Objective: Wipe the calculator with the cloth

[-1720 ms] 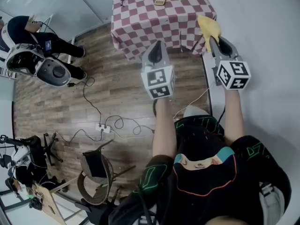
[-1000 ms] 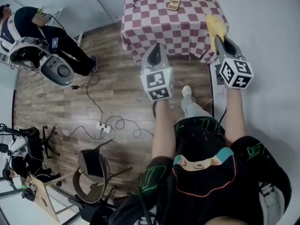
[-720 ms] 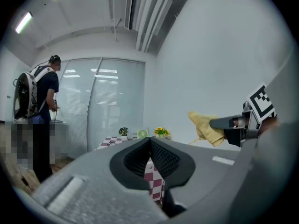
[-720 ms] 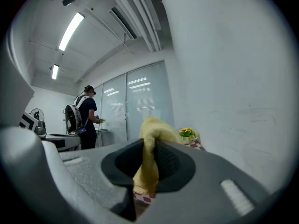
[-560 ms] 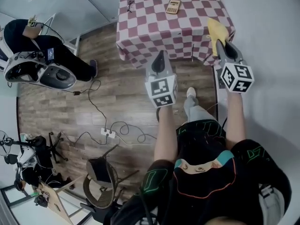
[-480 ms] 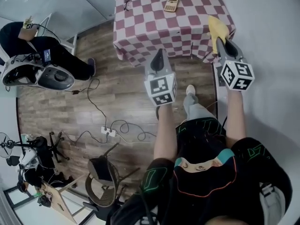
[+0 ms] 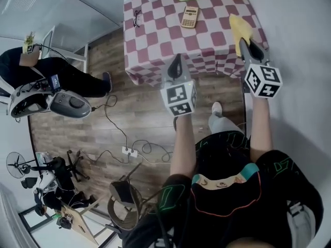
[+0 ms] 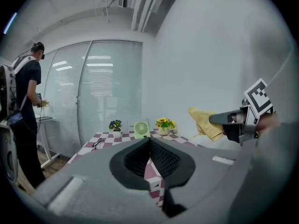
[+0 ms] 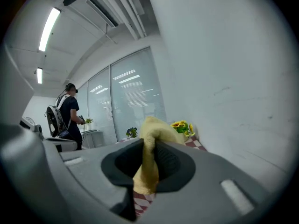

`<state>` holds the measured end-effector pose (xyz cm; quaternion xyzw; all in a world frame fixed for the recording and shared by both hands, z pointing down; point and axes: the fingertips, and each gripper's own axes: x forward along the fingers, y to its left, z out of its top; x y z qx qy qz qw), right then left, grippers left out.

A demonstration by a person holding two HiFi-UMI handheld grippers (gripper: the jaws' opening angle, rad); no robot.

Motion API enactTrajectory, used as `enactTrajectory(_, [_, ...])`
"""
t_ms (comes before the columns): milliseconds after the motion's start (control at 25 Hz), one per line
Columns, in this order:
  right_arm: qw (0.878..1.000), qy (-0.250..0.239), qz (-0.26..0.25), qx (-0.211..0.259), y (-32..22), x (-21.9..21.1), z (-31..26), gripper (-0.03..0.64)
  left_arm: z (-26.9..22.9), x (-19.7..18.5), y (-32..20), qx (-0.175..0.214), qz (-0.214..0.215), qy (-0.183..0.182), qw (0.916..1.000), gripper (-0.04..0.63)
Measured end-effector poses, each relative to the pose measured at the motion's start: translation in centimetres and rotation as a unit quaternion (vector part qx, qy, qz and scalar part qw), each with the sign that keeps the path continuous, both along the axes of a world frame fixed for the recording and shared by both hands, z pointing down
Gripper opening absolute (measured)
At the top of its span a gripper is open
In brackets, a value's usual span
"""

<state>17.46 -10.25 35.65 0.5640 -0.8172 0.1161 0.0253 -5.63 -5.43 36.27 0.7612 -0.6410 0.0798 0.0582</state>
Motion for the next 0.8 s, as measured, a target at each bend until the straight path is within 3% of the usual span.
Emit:
enactTrajectory(360, [0.999,-0.011,0.033,-0.005,-7.8,3.9,0.9,0.066,0.1,2.8,-7.9,-0.01,0.025,-0.008,0.9996,0.009])
enactTrajectory(400, [0.999,-0.004,0.035,-0.005,-8.3,4.2,1.0,0.066,0.2,3.0,-8.5,-0.015,0.026,-0.015,0.9994,0.011])
enactTrajectory(520, [1.0,0.002,0.029,-0.003,-9.8,4.3,0.8,0.066,0.1,4.4,-10.0,-0.017,0.049,-0.091,0.9945,0.009])
enactTrajectory(560, [1.0,0.002,0.026,-0.002,-10.3,4.2,0.7,0.066,-0.1,5.0,-10.5,-0.013,0.059,-0.101,0.9931,0.009])
enactTrajectory(800, [1.0,0.007,0.01,0.002,-11.5,3.8,0.8,0.066,0.3,5.7,-12.1,-0.009,0.061,-0.066,0.9959,0.009])
